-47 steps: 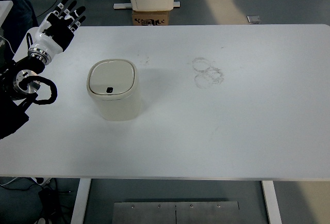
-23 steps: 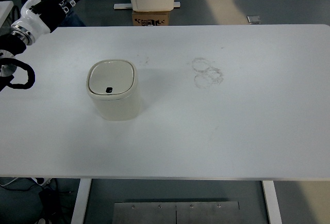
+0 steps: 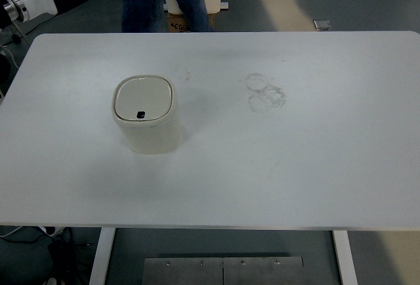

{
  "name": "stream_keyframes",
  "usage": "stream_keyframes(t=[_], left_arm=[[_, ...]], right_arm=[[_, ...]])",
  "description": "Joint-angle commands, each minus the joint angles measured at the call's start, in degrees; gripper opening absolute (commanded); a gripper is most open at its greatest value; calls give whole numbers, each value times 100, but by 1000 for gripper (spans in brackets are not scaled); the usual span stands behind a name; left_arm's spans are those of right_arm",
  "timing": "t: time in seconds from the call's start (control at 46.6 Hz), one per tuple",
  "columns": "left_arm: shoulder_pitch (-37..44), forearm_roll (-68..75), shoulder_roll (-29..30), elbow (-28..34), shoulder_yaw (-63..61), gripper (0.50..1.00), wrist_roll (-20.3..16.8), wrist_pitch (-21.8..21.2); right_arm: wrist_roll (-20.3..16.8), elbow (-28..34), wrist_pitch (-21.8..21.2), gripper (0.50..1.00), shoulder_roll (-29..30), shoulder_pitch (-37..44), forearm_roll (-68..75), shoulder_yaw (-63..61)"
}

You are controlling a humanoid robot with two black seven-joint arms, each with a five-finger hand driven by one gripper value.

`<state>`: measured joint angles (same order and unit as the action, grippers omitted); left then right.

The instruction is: Open trash can

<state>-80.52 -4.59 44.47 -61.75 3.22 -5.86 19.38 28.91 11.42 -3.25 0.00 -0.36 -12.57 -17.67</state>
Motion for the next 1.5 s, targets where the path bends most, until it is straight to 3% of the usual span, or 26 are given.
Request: stream_keyframes(t=[0.0, 0.172, 0.322, 0.515, 0.816, 1.482], left_arm=[[-393, 107, 132, -162, -427, 1000, 6, 284], [-1193, 406, 238, -399, -1122, 1000, 15, 751], [-1809, 872, 238, -531, -1535, 1000, 507, 1119], [-2196, 1460, 177, -856, -1921, 1000, 779, 1550], [-2846, 2242, -61, -1296, -2642, 1000, 894, 1562], [-2970, 3016, -87, -1920, -3398, 1000, 903, 1562]], right_arm=[[0, 1, 0, 991, 0, 1, 0, 0], [0, 1, 0, 991, 0, 1, 0, 0], [0, 1, 0, 993, 0, 1, 0, 0], [0, 1, 0, 991, 0, 1, 0, 0], [0, 1, 0, 991, 0, 1, 0, 0], [0, 1, 0, 991, 0, 1, 0, 0]])
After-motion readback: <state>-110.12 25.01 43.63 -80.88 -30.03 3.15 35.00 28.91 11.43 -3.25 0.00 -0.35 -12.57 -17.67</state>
